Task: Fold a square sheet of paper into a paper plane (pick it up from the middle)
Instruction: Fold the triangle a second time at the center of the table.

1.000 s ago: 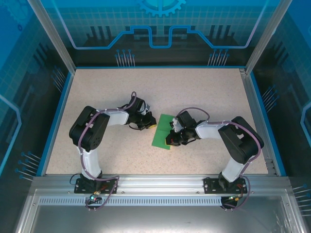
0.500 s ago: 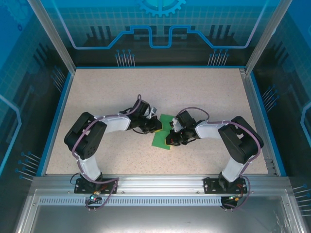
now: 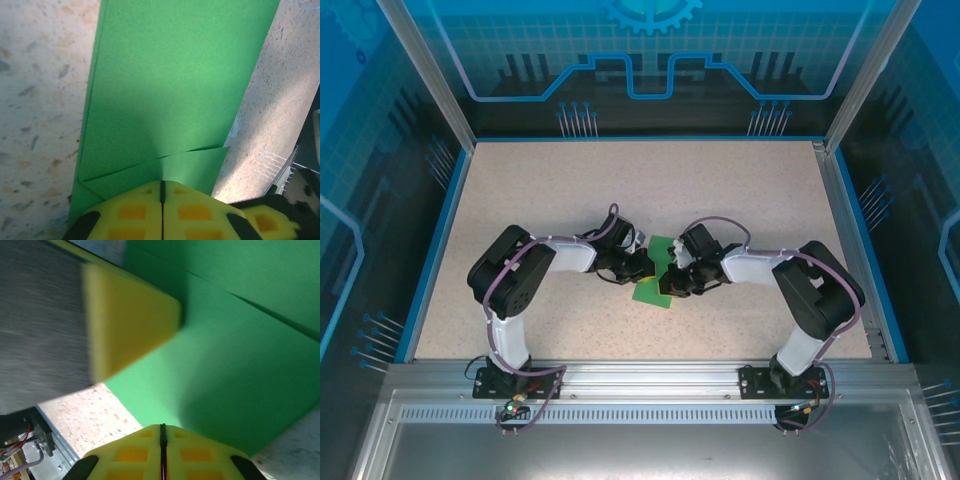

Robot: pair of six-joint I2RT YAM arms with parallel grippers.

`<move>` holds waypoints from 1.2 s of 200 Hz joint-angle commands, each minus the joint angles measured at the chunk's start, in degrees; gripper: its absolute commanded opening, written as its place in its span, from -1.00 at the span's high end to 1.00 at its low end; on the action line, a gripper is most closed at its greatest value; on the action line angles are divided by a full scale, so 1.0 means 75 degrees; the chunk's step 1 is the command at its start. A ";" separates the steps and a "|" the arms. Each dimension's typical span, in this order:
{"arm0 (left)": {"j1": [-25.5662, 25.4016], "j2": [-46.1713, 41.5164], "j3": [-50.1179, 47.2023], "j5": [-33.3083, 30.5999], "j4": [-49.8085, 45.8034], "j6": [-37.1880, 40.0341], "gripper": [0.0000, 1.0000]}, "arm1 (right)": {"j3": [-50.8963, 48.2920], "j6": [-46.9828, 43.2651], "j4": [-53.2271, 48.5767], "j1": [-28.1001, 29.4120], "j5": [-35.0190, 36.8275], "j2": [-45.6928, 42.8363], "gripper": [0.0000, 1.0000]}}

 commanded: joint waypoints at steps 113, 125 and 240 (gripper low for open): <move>0.0001 0.0415 -0.0031 -0.0476 -0.0290 -0.0086 0.88 | 0.0190 0.0040 -0.0188 0.0200 0.0378 0.0853 0.79; 0.0002 0.0449 -0.0031 -0.0486 -0.0296 -0.0091 0.89 | 0.0139 -0.0011 -0.0291 0.0199 0.0412 0.0762 0.78; 0.0057 0.0444 -0.0105 -0.0669 -0.0412 -0.0144 0.90 | -0.1021 -0.0300 -0.0329 0.0155 0.0024 -0.0199 0.70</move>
